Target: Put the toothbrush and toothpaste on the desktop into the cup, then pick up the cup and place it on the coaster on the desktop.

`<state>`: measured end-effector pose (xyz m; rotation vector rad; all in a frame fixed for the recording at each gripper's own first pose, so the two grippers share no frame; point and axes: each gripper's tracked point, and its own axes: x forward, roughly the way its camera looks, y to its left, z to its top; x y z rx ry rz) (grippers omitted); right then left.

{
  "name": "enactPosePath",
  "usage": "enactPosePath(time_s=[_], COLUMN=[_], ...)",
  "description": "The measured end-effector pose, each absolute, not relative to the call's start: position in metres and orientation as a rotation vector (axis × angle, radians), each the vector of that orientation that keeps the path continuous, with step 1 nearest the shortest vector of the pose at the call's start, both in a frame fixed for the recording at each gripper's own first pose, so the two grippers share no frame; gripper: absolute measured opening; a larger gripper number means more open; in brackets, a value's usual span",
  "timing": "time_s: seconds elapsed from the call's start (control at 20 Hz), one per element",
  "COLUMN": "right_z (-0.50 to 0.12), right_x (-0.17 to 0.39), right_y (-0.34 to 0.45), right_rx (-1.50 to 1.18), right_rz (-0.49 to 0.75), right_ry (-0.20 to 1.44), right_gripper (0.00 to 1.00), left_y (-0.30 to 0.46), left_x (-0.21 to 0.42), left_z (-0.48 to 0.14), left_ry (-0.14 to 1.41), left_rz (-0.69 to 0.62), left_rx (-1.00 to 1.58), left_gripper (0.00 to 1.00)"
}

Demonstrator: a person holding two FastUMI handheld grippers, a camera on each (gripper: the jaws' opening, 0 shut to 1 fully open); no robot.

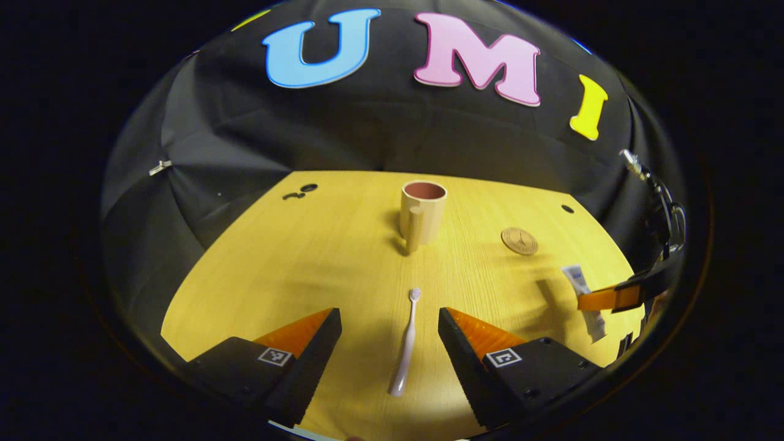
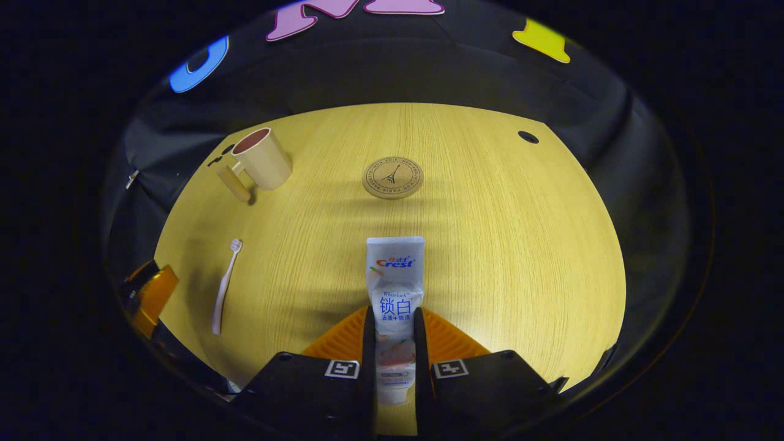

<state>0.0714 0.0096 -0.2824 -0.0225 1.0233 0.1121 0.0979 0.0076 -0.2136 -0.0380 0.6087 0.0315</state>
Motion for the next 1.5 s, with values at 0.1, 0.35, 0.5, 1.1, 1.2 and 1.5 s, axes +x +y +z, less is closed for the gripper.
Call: enactPosePath(time_s=[0.1,0.35,0.5,1.1,1.2,1.5], right_z=[-0.273,-0.256,-0.252,-0.232,-0.227,-0.207], right_x=[0.073,0.082,0.086,0.112,0.114,0.132], right_y=[0.009,0.006,0.007,0.008,0.013,0.03], right_rx=[-0.008,0.007,0.042,-0.003,-0.001,-0.013], right_rz=[0.122,0.15,0.169,0.201,0.199,0.208], right_ry=[1.005,0.96,0.957,0.841,0.828,0.777], right_gripper=[0.29,0.29,0.28,0.29,0.29,0.29], left_y=[0.002,-0.003,-0.005,-0.016,-0.016,-0.015], left_x=[0.104,0.107,0.109,0.108,0.108,0.109], left_z=[-0.236,-0.277,-0.289,-0.306,-0.303,-0.303], left_ry=[0.684,0.839,0.885,0.993,0.996,0.987], left_rz=[0.014,0.005,0.008,-0.06,-0.052,-0.056], left_rx=[-0.032,0.027,0.009,0.041,0.029,0.03], left_gripper=[0.99,0.98,0.95,0.28,0.13,0.07])
